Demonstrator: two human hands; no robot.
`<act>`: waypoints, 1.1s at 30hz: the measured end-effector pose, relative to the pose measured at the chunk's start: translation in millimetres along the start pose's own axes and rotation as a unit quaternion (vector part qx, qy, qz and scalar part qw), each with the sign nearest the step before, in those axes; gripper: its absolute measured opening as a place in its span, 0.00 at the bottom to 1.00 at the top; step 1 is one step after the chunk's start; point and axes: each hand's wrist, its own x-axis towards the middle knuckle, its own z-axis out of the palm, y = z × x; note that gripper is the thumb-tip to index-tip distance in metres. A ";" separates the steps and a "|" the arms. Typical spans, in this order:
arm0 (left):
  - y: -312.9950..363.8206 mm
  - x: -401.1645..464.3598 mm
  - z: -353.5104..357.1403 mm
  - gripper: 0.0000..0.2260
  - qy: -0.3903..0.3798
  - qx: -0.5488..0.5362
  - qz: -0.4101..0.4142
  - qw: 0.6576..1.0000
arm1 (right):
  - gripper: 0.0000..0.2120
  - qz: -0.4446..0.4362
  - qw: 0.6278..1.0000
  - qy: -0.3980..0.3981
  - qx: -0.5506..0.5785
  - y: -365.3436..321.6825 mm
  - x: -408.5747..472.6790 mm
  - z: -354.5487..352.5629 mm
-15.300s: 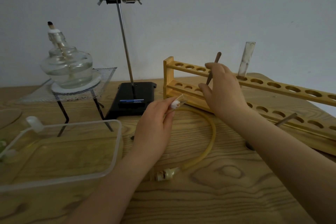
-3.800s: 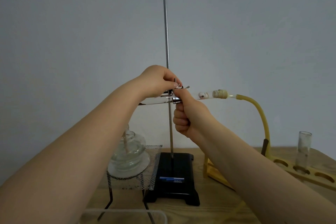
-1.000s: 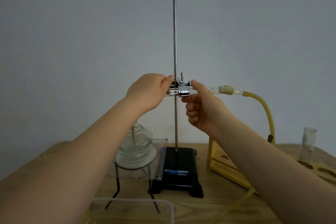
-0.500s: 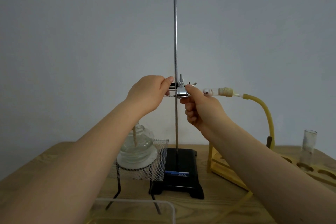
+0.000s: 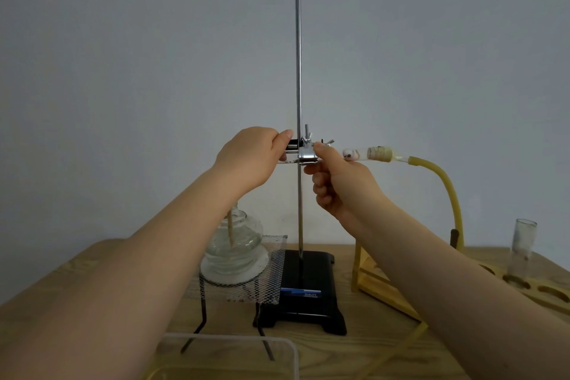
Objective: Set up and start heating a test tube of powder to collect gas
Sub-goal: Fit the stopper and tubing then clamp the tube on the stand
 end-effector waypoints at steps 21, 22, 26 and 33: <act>-5.0 -4.2 -7.1 0.21 -0.001 -0.016 -0.007 1.000 | 0.18 0.014 1.000 0.002 0.011 1.5 -2.6 2.0; -5.7 -4.9 -7.8 0.20 -0.002 -0.017 -0.009 1.000 | 0.18 0.014 1.000 0.002 0.013 1.3 -3.1 2.2; -6.5 -7.2 -10.4 0.20 -0.007 -0.011 -0.017 1.000 | 0.18 0.018 1.000 0.002 0.014 2.6 -5.7 2.7; -6.3 -14.1 -16.6 0.20 -0.011 -0.004 -0.018 1.000 | 0.22 0.023 1.000 0.005 0.017 3.0 -12.4 3.4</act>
